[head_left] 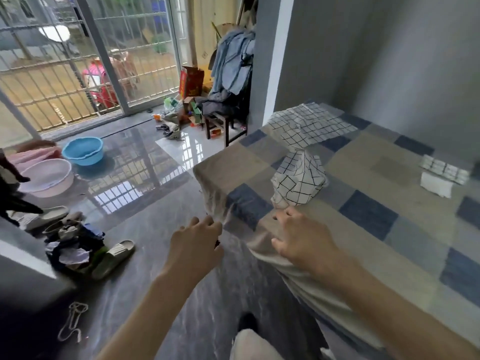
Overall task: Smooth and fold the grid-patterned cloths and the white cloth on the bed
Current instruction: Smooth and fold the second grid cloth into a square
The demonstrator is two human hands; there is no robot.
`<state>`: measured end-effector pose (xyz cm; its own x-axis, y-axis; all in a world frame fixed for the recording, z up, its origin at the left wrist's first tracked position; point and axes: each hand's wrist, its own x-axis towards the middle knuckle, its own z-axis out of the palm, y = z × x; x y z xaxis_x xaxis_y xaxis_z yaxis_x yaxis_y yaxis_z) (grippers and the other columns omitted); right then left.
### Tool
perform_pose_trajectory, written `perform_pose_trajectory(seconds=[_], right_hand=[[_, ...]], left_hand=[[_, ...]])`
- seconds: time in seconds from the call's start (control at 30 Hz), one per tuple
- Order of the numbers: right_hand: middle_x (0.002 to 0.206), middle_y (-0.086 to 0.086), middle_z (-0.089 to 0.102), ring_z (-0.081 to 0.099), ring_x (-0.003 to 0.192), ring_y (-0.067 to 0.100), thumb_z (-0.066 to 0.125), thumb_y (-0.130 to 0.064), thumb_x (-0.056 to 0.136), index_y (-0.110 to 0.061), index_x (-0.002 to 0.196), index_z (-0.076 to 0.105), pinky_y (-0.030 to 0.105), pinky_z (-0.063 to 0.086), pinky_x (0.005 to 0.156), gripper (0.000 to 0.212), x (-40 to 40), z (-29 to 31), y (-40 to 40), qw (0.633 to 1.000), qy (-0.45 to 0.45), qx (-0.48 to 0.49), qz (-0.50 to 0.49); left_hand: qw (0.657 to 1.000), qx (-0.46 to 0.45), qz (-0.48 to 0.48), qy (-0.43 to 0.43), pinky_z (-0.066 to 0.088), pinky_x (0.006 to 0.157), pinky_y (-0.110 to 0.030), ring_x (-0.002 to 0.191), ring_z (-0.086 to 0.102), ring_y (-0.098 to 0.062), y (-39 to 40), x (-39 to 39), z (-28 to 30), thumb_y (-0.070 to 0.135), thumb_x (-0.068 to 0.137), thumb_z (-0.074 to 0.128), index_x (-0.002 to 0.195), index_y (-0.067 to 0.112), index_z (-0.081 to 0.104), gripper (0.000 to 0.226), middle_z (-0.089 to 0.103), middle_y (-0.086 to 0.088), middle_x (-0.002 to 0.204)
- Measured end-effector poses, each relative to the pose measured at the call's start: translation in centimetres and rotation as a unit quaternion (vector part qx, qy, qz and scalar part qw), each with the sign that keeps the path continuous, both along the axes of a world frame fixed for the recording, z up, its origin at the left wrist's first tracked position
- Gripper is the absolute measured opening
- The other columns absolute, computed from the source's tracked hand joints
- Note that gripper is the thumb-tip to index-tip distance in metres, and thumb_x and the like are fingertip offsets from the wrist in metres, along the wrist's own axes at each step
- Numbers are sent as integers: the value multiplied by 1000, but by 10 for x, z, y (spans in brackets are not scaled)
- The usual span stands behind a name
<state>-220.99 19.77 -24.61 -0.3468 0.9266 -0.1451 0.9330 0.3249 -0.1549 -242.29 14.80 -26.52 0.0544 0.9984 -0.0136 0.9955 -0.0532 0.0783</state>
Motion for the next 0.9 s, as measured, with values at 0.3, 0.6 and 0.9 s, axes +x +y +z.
perform_pose_trajectory(seconds=[0.3, 0.6, 0.9], right_hand=[[128, -1, 45, 47, 117, 21, 54, -37, 86, -23, 131, 42, 35, 44, 82, 49, 14, -39, 70, 996, -21, -43, -79], [131, 0, 42, 43, 122, 24, 50, -21, 88, -21, 128, 41, 37, 44, 89, 42, 51, -78, 171, 992, -8, -55, -116], [162, 2, 0, 0, 149, 17, 43, 0, 85, -20, 146, 27, 51, 3, 116, 66, 82, -129, 282, 997, -33, -35, -57]], left_hand=[[993, -59, -95, -39, 40, 69, -29, 107, 53, -14, 109, 18, -28, 36, 89, 50, 108, 29, 55, 21, 55, 11, 110], [975, -171, -113, -84, 44, 82, -34, 117, 53, -18, 256, 73, -61, 38, 89, 52, 124, 30, 53, 36, 53, 11, 126], [848, -322, 181, -379, 53, 76, -31, 86, 64, -18, 352, 114, -147, 46, 88, 62, 103, 11, 61, 38, 67, -4, 96]])
